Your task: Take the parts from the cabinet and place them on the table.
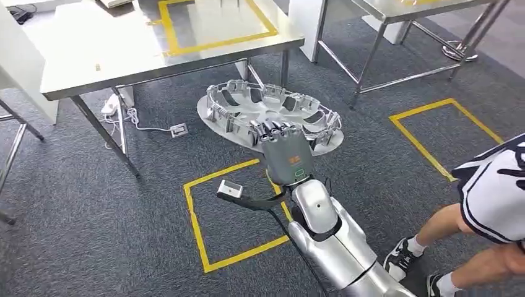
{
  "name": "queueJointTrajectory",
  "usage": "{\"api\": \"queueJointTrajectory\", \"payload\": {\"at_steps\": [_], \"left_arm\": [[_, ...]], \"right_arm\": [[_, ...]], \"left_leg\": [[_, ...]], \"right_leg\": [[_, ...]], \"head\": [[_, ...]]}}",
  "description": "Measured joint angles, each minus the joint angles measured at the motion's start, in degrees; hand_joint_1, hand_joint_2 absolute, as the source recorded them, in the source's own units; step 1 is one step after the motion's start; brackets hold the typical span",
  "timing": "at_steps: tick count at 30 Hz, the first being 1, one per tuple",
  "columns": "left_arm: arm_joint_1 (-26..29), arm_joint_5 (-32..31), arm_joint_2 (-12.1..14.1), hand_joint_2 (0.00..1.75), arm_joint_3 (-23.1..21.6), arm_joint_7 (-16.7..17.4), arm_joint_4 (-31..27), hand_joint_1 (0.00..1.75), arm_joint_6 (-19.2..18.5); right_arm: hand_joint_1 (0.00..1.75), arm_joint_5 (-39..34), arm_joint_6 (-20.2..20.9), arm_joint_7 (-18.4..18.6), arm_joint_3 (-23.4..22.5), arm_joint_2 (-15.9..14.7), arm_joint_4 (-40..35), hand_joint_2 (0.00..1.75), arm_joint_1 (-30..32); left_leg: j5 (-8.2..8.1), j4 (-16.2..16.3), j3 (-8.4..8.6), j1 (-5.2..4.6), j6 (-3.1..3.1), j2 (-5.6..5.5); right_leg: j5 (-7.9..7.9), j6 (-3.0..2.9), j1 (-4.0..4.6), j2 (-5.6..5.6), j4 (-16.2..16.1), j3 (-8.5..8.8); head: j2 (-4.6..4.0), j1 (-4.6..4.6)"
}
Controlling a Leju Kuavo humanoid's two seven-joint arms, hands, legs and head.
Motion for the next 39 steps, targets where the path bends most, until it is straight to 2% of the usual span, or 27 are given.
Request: {"api": "queueJointTrajectory", "payload": {"at_steps": [1,2,3,4,5,6,7,8,9,10,12,13,14,15,18,21,27,30,31,32,33,34,36,37,38,39], "left_arm": [[-0.06,0.02,0.02,1.75,0.0,0.02,-0.02,0.0,0.02],[-0.1,0.02,0.02,1.75,0.0,0.07,-0.02,0.0,0.07],[-0.22,0.02,-0.02,1.75,0.0,0.09,-0.04,0.0,0.09],[-0.3,0.02,0.0,1.75,0.0,0.07,-0.07,0.0,0.09],[-0.24,0.02,-0.07,1.75,0.0,0.07,-0.04,0.0,0.09],[-0.09,0.02,-0.07,1.75,0.0,0.13,-0.04,0.0,0.09],[-0.01,0.02,-0.04,1.75,0.0,0.13,-0.04,0.0,0.09],[0.03,0.04,0.02,1.75,0.0,0.13,-0.04,0.0,0.13],[0.0,0.04,0.04,1.75,0.0,0.11,-0.04,0.0,0.15],[-0.06,0.04,0.02,1.75,0.0,0.04,-0.04,0.0,0.15],[-0.15,0.04,-0.04,1.75,0.0,-0.04,-0.04,0.0,0.15],[-0.16,0.04,-0.09,1.75,0.0,-0.07,-0.04,0.0,0.15],[-0.17,0.04,-0.09,1.75,0.0,-0.13,-0.04,0.0,0.13],[-0.15,0.04,-0.04,1.75,0.0,-0.13,-0.07,0.0,0.0],[-0.15,0.04,-0.02,1.75,0.0,-0.26,-0.04,0.0,-0.2],[-0.12,0.04,-0.02,1.75,0.0,-1.09,-0.04,0.0,-1.36],[-0.13,-0.11,0.2,1.75,0.0,-1.64,-0.07,0.0,-2.05],[-0.11,-0.24,0.24,1.75,0.0,-1.64,-0.07,0.0,-2.08],[-0.11,-0.24,0.26,1.75,0.0,-1.64,-0.07,0.0,-2.08],[-0.1,-0.26,0.24,1.75,0.0,-1.64,-0.04,0.0,-2.21],[-0.14,-0.31,0.24,1.75,0.0,-1.68,-0.04,0.0,-2.25],[-0.17,-0.33,0.28,1.75,0.0,-1.7,-0.07,0.0,-2.4],[-0.12,-0.5,0.31,1.75,0.0,-1.75,-0.04,0.0,-2.58],[-0.06,-0.59,0.31,1.75,0.0,-1.77,-0.04,0.0,-2.58],[-0.04,-0.76,0.31,1.75,0.0,-1.79,-0.04,0.0,-2.62],[-0.05,-0.85,0.31,1.75,0.0,-1.81,-0.04,0.0,-2.67]], "right_arm": [[1.75,-0.04,-0.02,-0.02,-0.02,-0.02,0.09,1.75,-0.03],[1.75,-0.11,-0.02,-0.07,-0.04,-0.11,0.17,1.75,-0.05],[1.75,-0.18,-0.02,-0.13,-0.04,-0.15,0.2,1.75,0.09],[1.75,-0.22,-0.07,-0.13,-0.04,-0.18,0.28,1.75,-0.1],[1.75,-0.35,-0.17,-0.09,-0.04,-0.13,0.31,1.75,-0.24],[1.75,-0.35,-0.37,-0.11,0.02,-0.07,0.31,1.75,-0.24],[1.75,-0.35,-0.55,-0.37,0.04,-0.09,0.46,1.75,-0.23],[1.75,-0.33,-0.81,-0.63,0.04,-0.11,0.65,1.75,-0.21],[1.75,-0.33,-0.96,-0.81,0.04,-0.11,0.74,1.75,-0.16],[1.75,-0.31,-1.05,-1.0,0.04,-0.13,0.79,1.75,-0.16],[1.75,-0.22,-1.18,-1.33,0.09,-0.13,0.79,1.75,-0.17],[1.75,-0.13,-1.44,-1.38,0.11,-0.13,0.79,1.75,-0.18],[1.75,0.0,-1.84,-1.38,0.17,-0.13,0.79,1.75,-0.18],[1.75,0.04,-2.14,-1.46,0.2,-0.15,0.79,1.75,-0.1],[1.75,-0.02,-2.29,-1.51,0.22,-0.15,0.81,1.75,-0.09],[1.75,-2.23,-2.64,-3.38,0.22,-0.15,0.81,1.75,-0.02],[1.75,-2.05,-2.84,-4.5,0.24,-0.22,0.81,1.75,0.42],[1.75,-2.03,-2.86,-4.5,0.24,-0.31,0.81,1.75,0.67],[1.75,-2.03,-2.88,-4.52,0.24,-0.31,0.79,1.75,0.65],[1.75,-2.05,-2.95,-4.55,0.24,-0.39,0.76,1.75,0.71],[1.75,-2.03,-3.02,-4.72,0.24,-0.46,0.76,1.75,0.69],[1.75,-2.03,-3.08,-4.87,0.28,-0.52,0.78,1.75,0.71],[1.75,-2.03,-3.08,-5.18,0.31,-0.87,0.79,1.75,0.98],[1.75,-2.03,-3.08,-5.2,0.33,-1.01,0.79,1.75,1.13],[1.75,-2.05,-3.08,-5.2,0.37,-1.12,0.79,1.75,1.27],[1.75,-2.05,-3.08,-5.2,0.42,-1.22,0.79,1.75,1.34]], "left_leg": [[0.02,0.01,0.07,-0.23,0.44,0.66],[0.27,-0.48,0.37,0.12,0.98,1.49],[0.39,-0.76,0.62,0.21,1.27,2.47],[0.39,-0.95,0.84,0.18,1.65,2.97],[0.31,-0.97,0.88,0.0,2.06,3.83],[0.28,-0.95,0.89,-0.13,2.09,4.1],[0.18,-0.93,0.89,-0.18,2.13,4.86],[0.08,-0.9,0.89,-0.18,2.09,5.44],[0.0,-0.89,0.96,-0.18,2.01,5.79],[-0.1,-0.89,1.08,-0.18,1.94,6.06],[-0.33,-0.89,1.45,-0.2,1.64,6.44],[-0.46,-0.88,1.43,-0.33,1.41,6.6],[-0.53,-0.9,1.42,-0.46,1.02,6.6],[-0.83,-0.78,1.45,-0.76,1.17,6.66],[-0.51,-1.37,1.87,-0.49,0.85,6.64],[-0.4,-1.86,2.14,-0.49,0.39,6.63],[-0.53,-1.83,2.18,-0.64,0.55,6.64],[-0.52,-1.79,2.05,-0.92,0.77,6.63],[-0.35,-2.28,1.82,-0.86,1.1,6.59],[0.16,-3.02,2.94,-0.05,1.32,6.6],[0.32,-3.24,3.13,0.01,1.52,6.34],[0.35,-3.24,3.11,0.06,1.59,6.28],[0.3,-3.15,3.1,0.13,1.56,5.74],[0.27,-3.11,3.09,0.2,1.51,5.33],[0.16,-3.01,3.13,0.39,1.28,4.76],[0.01,-2.84,3.15,0.61,1.02,4.17]], "right_leg": [[0.23,0.49,-0.19,0.77,-0.28,-0.01],[0.28,0.89,-0.19,1.53,-0.36,-0.18],[-0.02,0.96,-0.03,-0.5,0.27,-0.15],[-1.32,1.3,0.37,-4.39,2.42,-1.27],[-3.31,1.59,0.25,-6.42,6.34,-3.37],[-5.12,1.8,0.04,-7.35,10.51,-5.53],[-6.37,1.97,-0.1,-7.77,14.11,-7.43],[-6.53,2.07,-0.22,-8.02,16.11,-8.54],[-5.32,2.08,-0.31,-8.12,15.01,-7.98],[-3.2,1.93,-0.32,-8.17,11.49,-6.11],[0.83,1.25,-0.12,-8.4,1.66,-0.6],[0.04,0.66,0.26,-8.96,-0.75,0.55],[0.34,0.47,0.55,-8.9,-1.02,0.58],[0.67,0.81,0.27,-8.79,-1.16,0.68],[0.43,0.45,0.54,-8.75,-1.11,0.77],[0.29,0.11,0.54,-8.73,-1.11,0.77],[0.3,0.13,0.34,-8.73,-1.14,0.82],[0.48,0.42,0.09,-8.75,-1.34,0.96],[0.5,0.63,0.14,-8.93,-1.51,1.16],[0.3,0.86,0.07,-8.81,-1.2,1.16],[-0.84,1.22,0.1,-8.65,0.38,0.54],[-2.92,1.48,0.02,-8.57,3.82,-1.04],[-6.81,2.08,-0.38,-8.57,12.92,-5.38],[-7.29,2.31,-0.58,-8.58,15.78,-6.88],[-6.32,2.48,-0.79,-8.57,15.44,-6.93],[-4.34,2.65,-1.0,-8.55,12.67,-5.67]], "head": [[0.0,0.0],[0.0,0.0],[0.0,0.0],[0.0,0.9],[0.0,0.98],[0.0,1.03],[0.0,1.01],[0.0,1.03],[0.0,1.03],[0.0,1.03],[0.0,1.03],[0.0,0.98],[0.0,1.05],[0.0,0.9],[0.0,0.92],[0.0,0.9],[0.0,0.87],[0.0,0.87],[0.0,0.85],[0.0,0.87],[0.0,1.03],[0.0,1.07],[0.0,1.05],[0.0,1.05],[0.0,1.05],[0.0,1.05]]}}
